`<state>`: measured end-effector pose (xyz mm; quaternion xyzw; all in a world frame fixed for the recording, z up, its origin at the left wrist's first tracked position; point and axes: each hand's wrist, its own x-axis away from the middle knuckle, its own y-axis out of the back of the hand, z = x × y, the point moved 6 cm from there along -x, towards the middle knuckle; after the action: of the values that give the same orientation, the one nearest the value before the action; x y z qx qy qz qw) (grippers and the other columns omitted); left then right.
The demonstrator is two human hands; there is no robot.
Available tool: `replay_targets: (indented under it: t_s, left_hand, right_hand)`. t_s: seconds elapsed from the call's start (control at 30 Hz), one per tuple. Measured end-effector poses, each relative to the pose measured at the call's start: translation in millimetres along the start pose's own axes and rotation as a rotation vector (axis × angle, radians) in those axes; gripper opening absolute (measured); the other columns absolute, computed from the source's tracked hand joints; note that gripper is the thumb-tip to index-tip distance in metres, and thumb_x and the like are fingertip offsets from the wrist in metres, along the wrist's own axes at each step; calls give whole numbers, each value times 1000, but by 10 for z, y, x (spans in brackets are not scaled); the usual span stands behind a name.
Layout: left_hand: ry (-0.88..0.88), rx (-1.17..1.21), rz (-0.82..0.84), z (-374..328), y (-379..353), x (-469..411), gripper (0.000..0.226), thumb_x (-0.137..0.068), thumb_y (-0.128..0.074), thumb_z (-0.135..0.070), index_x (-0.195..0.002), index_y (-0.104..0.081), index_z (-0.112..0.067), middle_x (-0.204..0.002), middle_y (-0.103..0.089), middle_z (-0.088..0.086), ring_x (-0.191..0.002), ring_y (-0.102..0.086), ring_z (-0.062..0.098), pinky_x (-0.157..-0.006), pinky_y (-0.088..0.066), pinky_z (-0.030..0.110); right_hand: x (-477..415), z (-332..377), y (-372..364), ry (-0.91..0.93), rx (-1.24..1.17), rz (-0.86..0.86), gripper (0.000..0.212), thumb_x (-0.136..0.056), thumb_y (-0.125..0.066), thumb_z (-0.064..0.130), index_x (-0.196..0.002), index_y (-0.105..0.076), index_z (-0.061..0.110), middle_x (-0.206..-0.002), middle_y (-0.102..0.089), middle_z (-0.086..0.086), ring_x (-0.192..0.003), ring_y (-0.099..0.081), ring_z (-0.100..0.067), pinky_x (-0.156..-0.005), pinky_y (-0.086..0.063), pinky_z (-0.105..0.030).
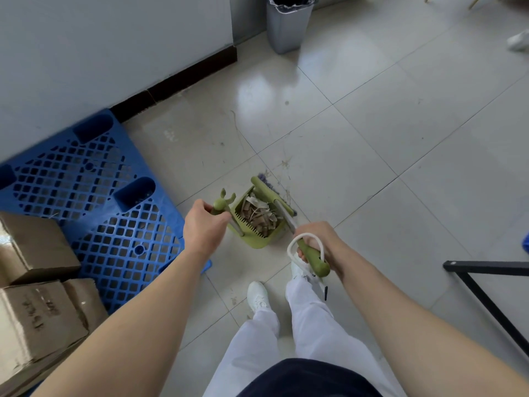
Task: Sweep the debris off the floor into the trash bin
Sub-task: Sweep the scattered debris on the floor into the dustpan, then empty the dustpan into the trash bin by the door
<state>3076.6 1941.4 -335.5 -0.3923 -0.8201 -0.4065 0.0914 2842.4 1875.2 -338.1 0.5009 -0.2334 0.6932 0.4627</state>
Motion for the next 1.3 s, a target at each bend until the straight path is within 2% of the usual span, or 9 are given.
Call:
replay_targets:
  t_s: [0.17,0.23,0.37,0.57,0.7,0.87,1.07,1.17,1.3]
  left_hand:
    - [-24,46,-28,-236,124,-6,24,-78,-65,-20,-74,-42,-17,-69,-46,-1,-60,-39,16,-56,-35,32]
    - [-43,61,-36,-379,167,-10,23,-78,-65,-18,-74,-42,-17,-69,-46,-1,-59,-38,16,-55,-34,31]
    - [-70,94,-42,-674,229,-45,22,-77,-65,-18,-75,-43,-17,-72,-48,-2,-62,-41,16,-56,-35,31]
    - [-119,174,-61,-1229,204,-166,22,-75,-65,-16,-73,-43,-17,-71,-48,-2,-61,-42,16,-61,-36,32]
    - [-150,197,-84,-1649,90,-287,18,-74,-66,-17,-81,-50,-12,-75,-52,1,-66,-46,19,-65,-43,38]
    - [-155,246,-141,-2233,-90,-526,20,-75,-66,-16,-75,-46,-15,-74,-51,0,-66,-45,18,-60,-39,32]
    - [-160,272,-193,-2976,-360,-836,23,-77,-68,-17,-73,-45,-17,-73,-50,-1,-63,-45,13,-53,-35,26]
    - [-164,281,-210,-3300,-505,-1003,22,-78,-68,-18,-75,-46,-17,-75,-51,-1,-65,-46,13,-55,-37,26]
    - [-167,299,-219,-3723,-659,-1228,18,-80,-68,-17,-85,-51,-12,-76,-52,-2,-65,-47,11,-55,-38,25]
  right_hand:
    - [167,401,302,127,-45,-78,25,-83,-53,-9,-60,-57,-1,-35,-50,-12,-22,-43,-18,-31,-38,-15]
    - [261,540,405,154,-43,-99,25,-83,-53,-8,-59,-57,-3,-33,-48,-11,-22,-40,-18,-32,-37,-15]
    - [485,851,603,215,-33,-131,26,-84,-53,-6,-59,-55,0,-54,-48,-13,-22,-40,-16,-33,-37,-13]
    - [607,1277,868,305,-50,-171,26,-85,-50,-6,-60,-54,-1,-58,-47,-14,-20,-40,-16,-32,-36,-13]
    - [494,1595,1091,346,-114,-176,28,-85,-50,-7,-58,-53,-1,-58,-46,-13,-21,-40,-16,-32,-36,-13]
    - [278,2091,1491,380,-148,-152,26,-86,-49,-7,-62,-57,-1,-60,-49,-13,-23,-43,-16,-33,-38,-15]
    - [49,2836,2026,418,-73,-148,28,-88,-45,-8,-66,-59,3,-61,-52,-13,-26,-45,-14,-32,-39,-13]
    - [-74,3167,2224,430,-43,-152,24,-87,-44,-8,-71,-61,0,-60,-52,-13,-27,-45,-15,-32,-39,-13]
    - [-290,3583,2386,428,-47,-156,22,-84,-50,-6,-65,-59,0,-57,-51,-13,-29,-46,-18,-36,-40,-15]
